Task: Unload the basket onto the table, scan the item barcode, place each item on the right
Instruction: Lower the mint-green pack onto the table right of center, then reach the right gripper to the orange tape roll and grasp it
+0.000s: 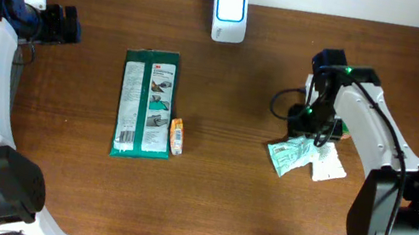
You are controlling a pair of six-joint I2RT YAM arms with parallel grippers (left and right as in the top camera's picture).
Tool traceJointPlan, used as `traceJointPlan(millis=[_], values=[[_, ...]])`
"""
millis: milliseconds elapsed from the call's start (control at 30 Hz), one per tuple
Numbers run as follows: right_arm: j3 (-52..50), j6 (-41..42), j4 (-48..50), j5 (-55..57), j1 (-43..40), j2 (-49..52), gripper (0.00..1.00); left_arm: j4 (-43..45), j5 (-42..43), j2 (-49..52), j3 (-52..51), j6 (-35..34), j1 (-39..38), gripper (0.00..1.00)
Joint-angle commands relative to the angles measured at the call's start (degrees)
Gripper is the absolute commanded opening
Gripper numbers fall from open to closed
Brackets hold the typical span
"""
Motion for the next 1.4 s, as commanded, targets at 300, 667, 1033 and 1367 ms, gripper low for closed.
traceJointPlan(millis=[300, 667, 1033, 1367], values=[[3.26, 2.91, 12.11, -30.71, 13.44, -0.35, 0.99, 0.07, 0.20, -0.33, 0.35, 0.87, 0.00, 0.99], [0.72, 23.28, 26.88, -8.63, 30.82, 7.08, 0.86, 0.07, 0.22, -0.33, 0.35, 0.87, 0.00, 0.99], [0.70, 23.50, 27.67, -10.93, 34.07, 11.67, 0.55, 0.07, 0.22, -0.33, 0.35, 0.87, 0.00, 0.99], [11.47, 18.95, 12.72, -2.56, 33.59, 11.23, 0.21, 0.07, 0.20, -0.33, 0.35, 0.87, 0.00, 0.99]])
